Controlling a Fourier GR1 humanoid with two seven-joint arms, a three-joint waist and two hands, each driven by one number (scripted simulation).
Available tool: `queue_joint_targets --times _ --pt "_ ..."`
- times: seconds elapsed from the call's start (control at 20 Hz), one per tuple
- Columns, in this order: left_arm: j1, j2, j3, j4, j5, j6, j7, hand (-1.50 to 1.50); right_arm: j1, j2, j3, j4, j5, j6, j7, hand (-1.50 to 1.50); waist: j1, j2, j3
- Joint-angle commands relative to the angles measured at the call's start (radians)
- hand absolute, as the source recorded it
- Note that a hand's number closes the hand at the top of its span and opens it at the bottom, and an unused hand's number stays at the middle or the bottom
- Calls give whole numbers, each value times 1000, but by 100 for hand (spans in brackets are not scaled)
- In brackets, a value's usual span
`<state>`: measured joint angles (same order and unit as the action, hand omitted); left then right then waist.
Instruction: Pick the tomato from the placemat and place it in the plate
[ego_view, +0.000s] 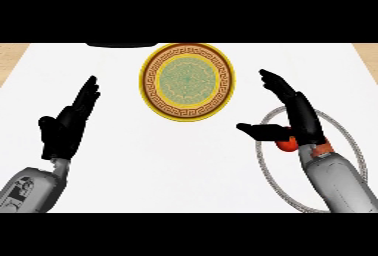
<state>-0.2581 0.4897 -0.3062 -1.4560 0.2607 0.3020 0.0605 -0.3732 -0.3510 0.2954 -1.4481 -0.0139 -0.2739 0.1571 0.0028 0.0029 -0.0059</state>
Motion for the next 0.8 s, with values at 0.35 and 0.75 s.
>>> queue_joint_targets --times 0.35,0.75 --pt "9 -28 44 31 -38 -28 -10 0 142 -82 74 -192 355 -169 103 -150 -11 -9 5" --pt "16 -45 51 55 -38 -48 -18 0 124 -385 10 -401 292 213 495 -150 -12 -14 2"
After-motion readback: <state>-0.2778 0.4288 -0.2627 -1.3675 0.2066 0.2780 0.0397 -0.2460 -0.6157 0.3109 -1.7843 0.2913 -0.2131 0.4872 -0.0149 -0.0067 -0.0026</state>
